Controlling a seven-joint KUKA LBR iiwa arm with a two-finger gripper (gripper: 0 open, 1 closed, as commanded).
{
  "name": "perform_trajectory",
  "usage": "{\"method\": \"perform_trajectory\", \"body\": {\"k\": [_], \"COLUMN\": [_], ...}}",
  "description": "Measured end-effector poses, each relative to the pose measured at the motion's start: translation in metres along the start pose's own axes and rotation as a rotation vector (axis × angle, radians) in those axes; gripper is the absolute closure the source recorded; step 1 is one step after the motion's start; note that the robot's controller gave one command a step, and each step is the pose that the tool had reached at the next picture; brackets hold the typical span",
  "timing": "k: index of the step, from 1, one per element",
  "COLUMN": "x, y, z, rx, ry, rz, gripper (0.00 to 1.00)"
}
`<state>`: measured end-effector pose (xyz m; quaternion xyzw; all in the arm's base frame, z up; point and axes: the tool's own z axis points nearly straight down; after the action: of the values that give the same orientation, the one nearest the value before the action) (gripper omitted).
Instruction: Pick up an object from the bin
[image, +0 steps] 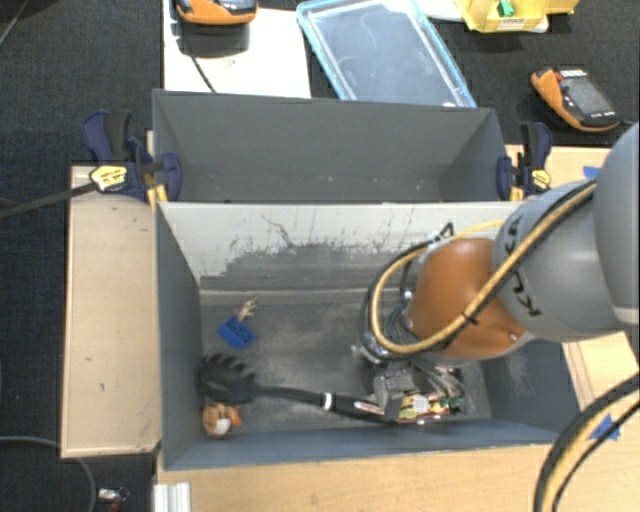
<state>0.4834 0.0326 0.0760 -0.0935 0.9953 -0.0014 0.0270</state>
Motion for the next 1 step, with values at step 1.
{"method": "perform_trajectory", "body": {"k": [1], "x": [0.0011], "y": [0.0008], "z": [-0.0155], "rx": [-0.002], "ry": [0.001], "rz": [-0.001], "gripper": [1.00]}}
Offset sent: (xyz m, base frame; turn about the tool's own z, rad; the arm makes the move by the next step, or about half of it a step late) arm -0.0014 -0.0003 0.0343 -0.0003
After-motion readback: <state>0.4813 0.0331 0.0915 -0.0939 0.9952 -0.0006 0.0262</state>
